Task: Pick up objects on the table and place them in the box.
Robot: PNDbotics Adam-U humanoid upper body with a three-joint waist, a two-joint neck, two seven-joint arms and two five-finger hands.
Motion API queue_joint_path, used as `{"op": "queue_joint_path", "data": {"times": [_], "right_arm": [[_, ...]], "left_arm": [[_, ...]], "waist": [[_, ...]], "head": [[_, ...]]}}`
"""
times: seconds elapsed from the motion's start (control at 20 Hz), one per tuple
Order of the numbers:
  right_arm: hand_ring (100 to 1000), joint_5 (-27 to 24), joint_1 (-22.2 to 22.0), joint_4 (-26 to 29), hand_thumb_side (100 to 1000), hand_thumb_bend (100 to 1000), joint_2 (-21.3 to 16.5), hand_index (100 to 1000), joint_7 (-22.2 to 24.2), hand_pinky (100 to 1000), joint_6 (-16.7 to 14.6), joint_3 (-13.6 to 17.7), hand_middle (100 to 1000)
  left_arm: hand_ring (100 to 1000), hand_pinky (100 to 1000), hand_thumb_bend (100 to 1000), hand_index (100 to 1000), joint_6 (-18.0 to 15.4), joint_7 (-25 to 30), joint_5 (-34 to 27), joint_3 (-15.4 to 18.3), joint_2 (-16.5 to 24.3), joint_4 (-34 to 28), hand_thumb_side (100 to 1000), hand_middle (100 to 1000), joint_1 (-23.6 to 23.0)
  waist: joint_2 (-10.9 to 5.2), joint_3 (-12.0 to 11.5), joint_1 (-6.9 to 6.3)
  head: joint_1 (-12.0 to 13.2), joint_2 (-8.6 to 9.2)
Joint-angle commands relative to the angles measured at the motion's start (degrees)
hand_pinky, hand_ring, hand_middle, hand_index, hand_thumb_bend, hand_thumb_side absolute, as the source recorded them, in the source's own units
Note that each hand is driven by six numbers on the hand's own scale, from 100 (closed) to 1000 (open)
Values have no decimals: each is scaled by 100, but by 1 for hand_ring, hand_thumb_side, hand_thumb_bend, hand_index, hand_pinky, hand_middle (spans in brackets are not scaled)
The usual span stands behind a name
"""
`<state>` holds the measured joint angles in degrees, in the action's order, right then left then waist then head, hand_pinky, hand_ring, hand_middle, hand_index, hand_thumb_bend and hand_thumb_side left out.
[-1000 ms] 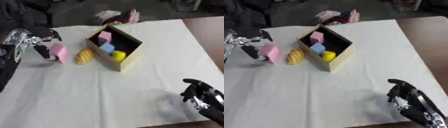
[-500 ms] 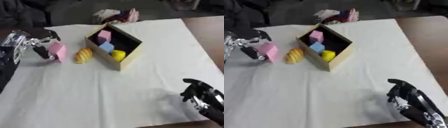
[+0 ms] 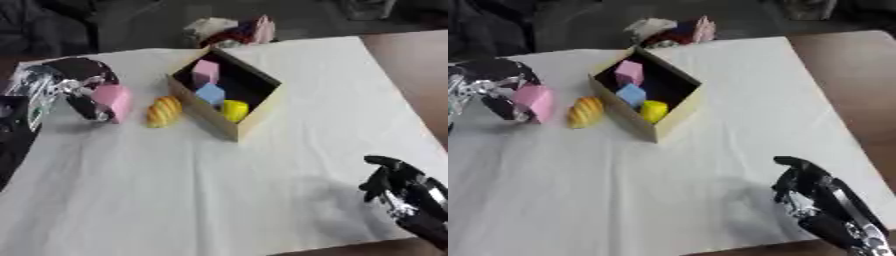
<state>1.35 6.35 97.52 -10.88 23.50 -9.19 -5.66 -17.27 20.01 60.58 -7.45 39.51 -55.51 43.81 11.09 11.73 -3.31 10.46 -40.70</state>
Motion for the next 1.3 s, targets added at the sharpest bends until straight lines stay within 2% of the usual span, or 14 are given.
{"op": "queue_joint_path", "data": {"times": [0.05,0.2,0.25,0.3,0.5,0.55,0.6,0.7,0.8,0.9,1.15,1.3], "right_arm": [[464,19,46,81,380,100,-60,840,-21,688,-3,56,487],[464,26,36,80,379,100,-73,840,-19,688,-2,52,487],[464,27,34,79,377,100,-75,840,-14,688,-3,48,487],[464,26,32,78,378,100,-76,840,-8,688,-4,42,487],[464,17,41,70,374,100,-57,840,23,688,-7,13,486],[464,12,47,67,373,100,-48,840,30,688,-9,7,486],[464,6,55,65,369,100,-36,840,36,688,-9,1,486],[464,-4,71,57,374,100,-15,840,54,688,-8,-19,486],[464,-13,89,50,376,100,9,840,82,689,-8,-48,486],[464,-26,107,48,378,100,30,841,108,689,-8,-70,486],[464,-38,131,50,381,100,51,841,128,689,1,-84,486],[464,-39,134,53,379,100,52,841,133,689,3,-85,486]], "left_arm": [[546,640,100,686,61,-101,-498,100,295,-415,275,562,131],[552,647,100,689,89,-111,-871,17,385,-939,263,565,246],[557,651,100,691,83,-101,-988,-38,381,-1105,353,568,304],[562,656,100,695,67,-87,-1077,-115,347,-1265,261,574,382],[592,685,126,720,-35,33,-1067,-470,40,-1589,270,605,666],[598,689,127,725,-64,56,-1003,-546,-73,-1586,272,611,726],[607,696,171,731,-89,64,-920,-615,-205,-1549,306,618,788],[618,702,141,735,-101,19,-721,-698,-460,-1386,278,621,878],[632,710,181,750,-71,-84,-513,-729,-696,-1130,286,638,939],[648,717,170,763,-33,-286,-292,-734,-895,-875,284,657,978],[682,733,197,809,3,-773,39,-792,-1134,-550,293,707,977],[769,792,263,889,-121,-662,5,-851,-1174,-457,324,805,951]], "waist": [[-102,-8,-8],[-120,-24,-24],[-126,-25,-26],[-132,-25,-25],[-153,-2,-1],[-156,10,10],[-157,29,21],[-156,66,39],[-152,108,54],[-140,149,67],[-115,196,68],[-117,198,61]], "head": [[-21,46],[-35,23],[-34,21],[-25,18],[16,13],[28,17],[45,27],[89,27],[133,32],[168,47],[194,45],[186,46]]}}
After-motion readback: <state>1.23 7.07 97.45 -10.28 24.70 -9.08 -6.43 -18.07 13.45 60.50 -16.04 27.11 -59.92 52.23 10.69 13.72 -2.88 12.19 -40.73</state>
